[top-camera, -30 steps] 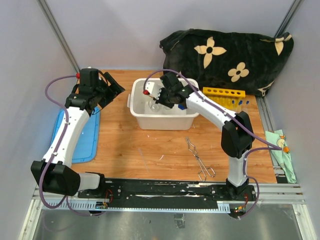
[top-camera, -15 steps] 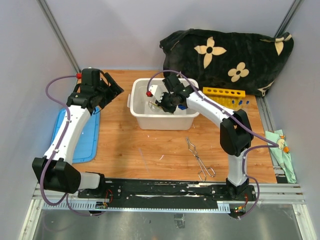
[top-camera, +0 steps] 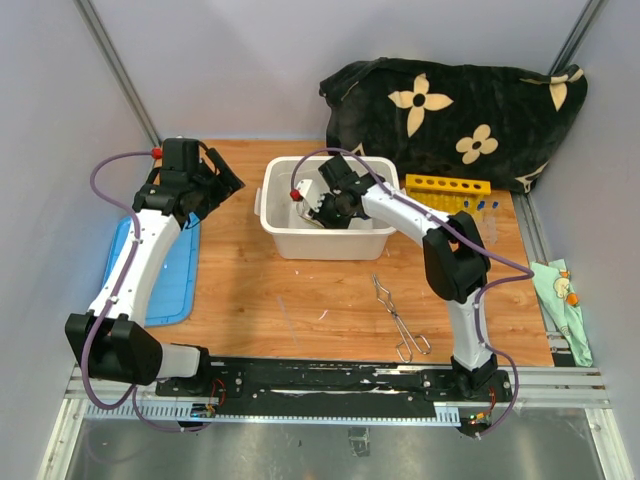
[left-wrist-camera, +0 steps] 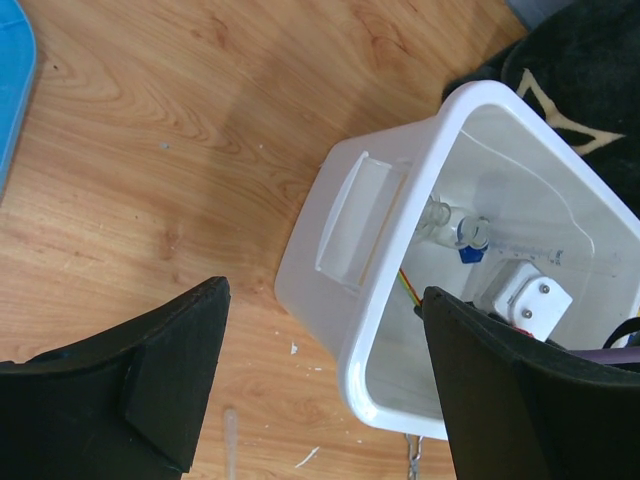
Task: Organize the chemistry lab equipment
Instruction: Place the chemistry item in the storage box.
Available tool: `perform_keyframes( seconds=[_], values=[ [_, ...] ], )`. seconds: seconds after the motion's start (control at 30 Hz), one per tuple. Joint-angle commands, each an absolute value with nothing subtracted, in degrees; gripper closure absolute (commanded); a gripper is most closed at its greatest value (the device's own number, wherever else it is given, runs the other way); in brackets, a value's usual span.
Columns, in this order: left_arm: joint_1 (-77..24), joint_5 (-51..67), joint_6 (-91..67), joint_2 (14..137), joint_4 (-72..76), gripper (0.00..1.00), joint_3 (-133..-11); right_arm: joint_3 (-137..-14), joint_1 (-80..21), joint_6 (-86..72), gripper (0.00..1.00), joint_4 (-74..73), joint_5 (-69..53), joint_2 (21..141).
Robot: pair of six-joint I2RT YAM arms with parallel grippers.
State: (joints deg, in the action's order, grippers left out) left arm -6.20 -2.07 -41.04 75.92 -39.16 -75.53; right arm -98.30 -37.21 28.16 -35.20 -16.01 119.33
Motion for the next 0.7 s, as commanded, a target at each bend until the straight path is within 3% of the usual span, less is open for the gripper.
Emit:
perform_keyframes(
  seconds=[0.0, 0.67],
  values=[
    [-5.45, -3.43, -39.83, 75.80, -39.29, 0.17, -77.30, -101.25, -36.74, 26.82, 0.98, -36.76, -16.02, 120.60],
    [-5.27, -2.38, -39.50, 74.68, -40.08, 0.17, -76.44, -100.61, -36.69, 26.46, 0.97, -36.67, -14.24, 123.61]
  ],
)
